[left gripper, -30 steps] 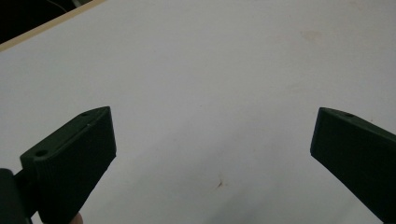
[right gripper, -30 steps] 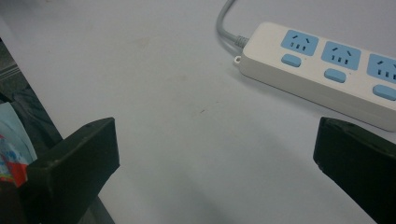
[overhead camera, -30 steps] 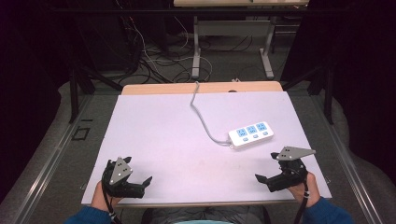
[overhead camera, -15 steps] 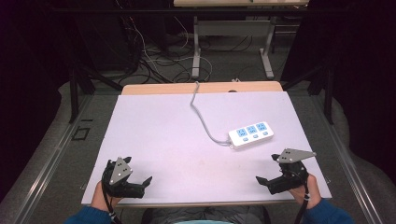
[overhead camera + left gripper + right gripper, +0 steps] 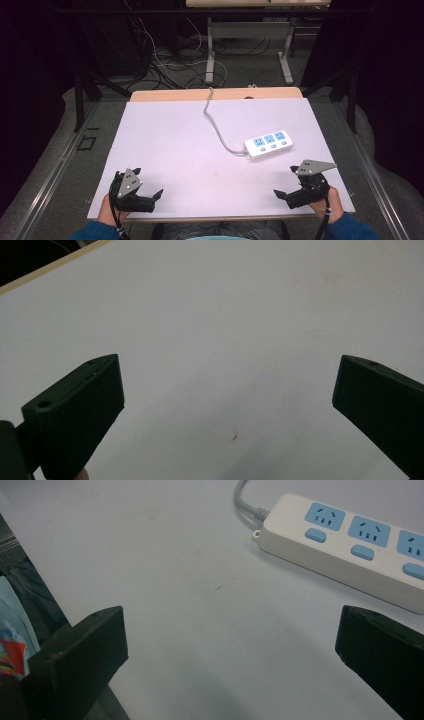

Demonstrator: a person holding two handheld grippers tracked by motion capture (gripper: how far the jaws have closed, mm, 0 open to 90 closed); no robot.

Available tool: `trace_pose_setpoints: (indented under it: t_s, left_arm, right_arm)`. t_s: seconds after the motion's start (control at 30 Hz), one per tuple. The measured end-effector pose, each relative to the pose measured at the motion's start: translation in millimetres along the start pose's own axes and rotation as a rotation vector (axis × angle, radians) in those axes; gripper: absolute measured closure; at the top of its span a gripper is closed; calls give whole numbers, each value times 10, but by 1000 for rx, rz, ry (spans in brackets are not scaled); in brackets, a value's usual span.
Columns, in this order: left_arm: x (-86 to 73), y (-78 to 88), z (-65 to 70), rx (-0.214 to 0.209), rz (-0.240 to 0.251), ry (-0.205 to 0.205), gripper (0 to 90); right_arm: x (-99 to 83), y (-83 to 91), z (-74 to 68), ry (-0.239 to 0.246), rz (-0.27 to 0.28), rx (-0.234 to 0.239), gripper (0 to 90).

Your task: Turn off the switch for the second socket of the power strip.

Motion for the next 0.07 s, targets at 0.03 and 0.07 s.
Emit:
trace_pose_setpoints:
  t_s: [0.03, 0.07]
  left_arm:
    - [1, -2, -1, 3, 0, 0, 1]
    - [1, -5, -2, 4, 0, -2, 1]
  right_arm:
    - [0, 0, 0, 0, 0, 0, 1]
    - [0, 11, 4, 0, -15, 1, 1]
Point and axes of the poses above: each handheld gripper's, and its own axes: y roughly backward along the jaws, x roughly out of its top, z roughly to its right, the point moved 2 cm from there along -y, roughly forward along the jaws, and after that the axes turned 5 degrees about -y, right-handed, at the moved point
